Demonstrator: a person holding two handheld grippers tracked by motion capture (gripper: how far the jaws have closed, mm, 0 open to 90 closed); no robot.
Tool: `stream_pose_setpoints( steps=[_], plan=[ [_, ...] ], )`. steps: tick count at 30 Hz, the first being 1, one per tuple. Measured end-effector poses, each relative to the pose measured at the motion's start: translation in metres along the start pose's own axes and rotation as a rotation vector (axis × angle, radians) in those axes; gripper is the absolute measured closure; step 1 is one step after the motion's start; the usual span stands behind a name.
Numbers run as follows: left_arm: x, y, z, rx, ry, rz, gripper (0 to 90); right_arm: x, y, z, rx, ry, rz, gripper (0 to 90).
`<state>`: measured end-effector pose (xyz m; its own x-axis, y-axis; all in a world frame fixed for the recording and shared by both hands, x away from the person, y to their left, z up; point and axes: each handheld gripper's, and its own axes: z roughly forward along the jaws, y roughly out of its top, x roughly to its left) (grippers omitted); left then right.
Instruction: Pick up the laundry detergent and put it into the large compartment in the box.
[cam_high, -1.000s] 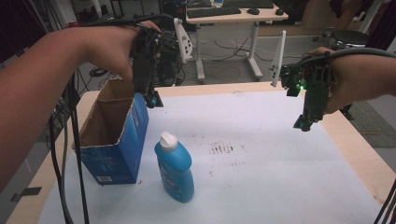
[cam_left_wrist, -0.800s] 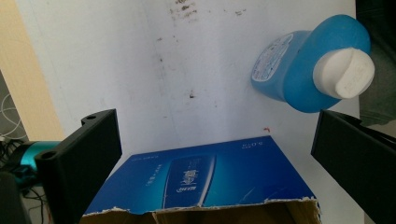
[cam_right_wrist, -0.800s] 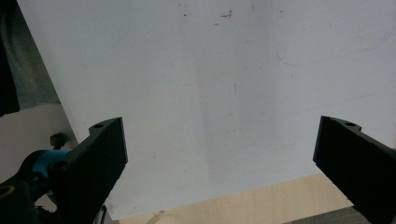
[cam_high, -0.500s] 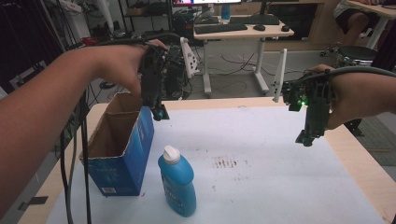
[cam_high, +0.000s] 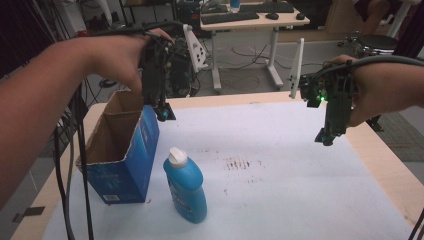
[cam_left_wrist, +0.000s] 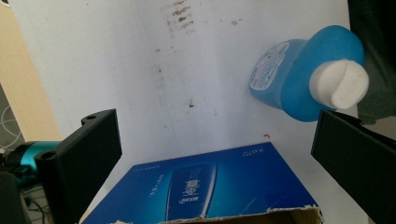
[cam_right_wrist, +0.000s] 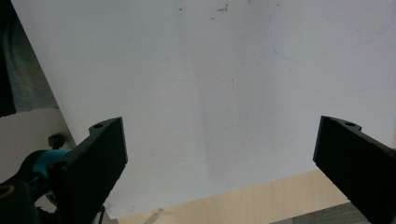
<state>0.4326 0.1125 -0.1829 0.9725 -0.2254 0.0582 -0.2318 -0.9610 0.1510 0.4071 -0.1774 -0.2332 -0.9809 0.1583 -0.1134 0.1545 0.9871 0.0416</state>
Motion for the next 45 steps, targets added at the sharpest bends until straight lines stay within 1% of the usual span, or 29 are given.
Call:
stream_pose_setpoints(
  steps=[1,3,4,7,8,9,12,13,16,17,18,19,20,21,23,25,29,30,33,34,38,39,40,45],
  plan=[
    [-0.002,0.001,0.000,0.001,-0.004,0.004,1.7,0.000,-0.001,0.001,-0.003,0.004,0.002,1.9],
    [-0.009,0.004,0.001,0.010,-0.009,0.029,1.7,0.001,-0.002,0.002,0.003,0.003,0.008,1.9],
    [-0.012,0.005,0.001,0.009,-0.013,0.039,1.7,0.002,-0.003,0.003,0.012,0.003,0.021,1.9],
    [-0.021,0.008,0.002,0.000,-0.025,0.068,1.7,0.003,-0.004,0.003,0.007,0.003,0.024,1.9],
    [-0.023,0.009,0.004,0.003,-0.029,0.080,1.7,0.004,-0.004,0.003,0.002,0.002,0.025,1.9],
    [-0.026,0.010,0.006,0.003,-0.032,0.083,1.7,0.006,-0.004,0.003,-0.003,0.002,0.032,1.9],
    [-0.033,0.010,0.012,0.000,-0.042,0.104,1.7,0.009,-0.004,0.002,0.005,0.001,0.028,1.9],
    [-0.035,0.009,0.013,0.000,-0.043,0.108,1.7,0.010,-0.003,0.002,0.009,0.003,0.037,1.9],
    [-0.042,0.008,0.022,0.001,-0.052,0.126,1.7,0.012,-0.001,0.002,0.006,-0.001,0.034,1.9],
    [-0.044,0.007,0.024,0.002,-0.059,0.131,1.7,0.012,0.000,0.002,0.005,-0.001,0.026,1.9],
    [-0.046,0.007,0.026,0.000,-0.063,0.136,1.7,0.013,0.000,0.002,0.009,-0.003,0.032,1.9],
    [-0.048,0.007,0.028,0.002,-0.065,0.150,1.7,0.013,0.001,0.002,0.006,0.000,0.026,1.9],
    [-0.050,0.007,0.030,-0.001,-0.069,0.148,1.7,0.014,0.002,0.002,0.012,-0.001,0.037,1.9],
    [-0.051,0.007,0.031,-0.002,-0.074,0.152,1.7,0.014,0.003,0.002,0.011,0.000,0.030,1.9],
    [-0.052,0.007,0.034,-0.003,-0.072,0.162,1.7,0.015,0.004,0.002,0.012,0.000,0.037,1.9],
    [-0.054,0.006,0.037,-0.004,-0.079,0.162,1.7,0.015,0.005,0.003,0.013,0.001,0.034,1.9],
    [-0.056,0.005,0.043,-0.004,-0.090,0.173,1.7,0.016,0.006,0.004,0.015,-0.002,0.045,1.9],
    [-0.057,0.004,0.045,-0.009,-0.094,0.179,1.7,0.016,0.006,0.004,0.018,-0.001,0.041,1.9],
    [-0.059,0.004,0.051,-0.002,-0.105,0.186,1.7,0.017,0.006,0.005,0.015,0.001,0.037,1.9],
    [-0.060,0.004,0.052,0.003,-0.108,0.189,1.7,0.017,0.006,0.006,0.013,0.001,0.043,1.9],
    [-0.064,0.006,0.060,0.001,-0.118,0.207,1.7,0.016,0.005,0.010,0.019,0.008,0.052,1.9],
    [-0.065,0.007,0.062,0.001,-0.117,0.220,1.7,0.016,0.005,0.011,0.018,0.008,0.048,1.9],
    [-0.066,0.008,0.064,-0.006,-0.123,0.223,1.7,0.016,0.007,0.013,0.018,0.012,0.046,1.9],
    [-0.072,0.013,0.077,0.012,-0.137,0.258,1.7,0.016,0.009,0.014,0.023,0.014,0.046,1.9]
  ],
)
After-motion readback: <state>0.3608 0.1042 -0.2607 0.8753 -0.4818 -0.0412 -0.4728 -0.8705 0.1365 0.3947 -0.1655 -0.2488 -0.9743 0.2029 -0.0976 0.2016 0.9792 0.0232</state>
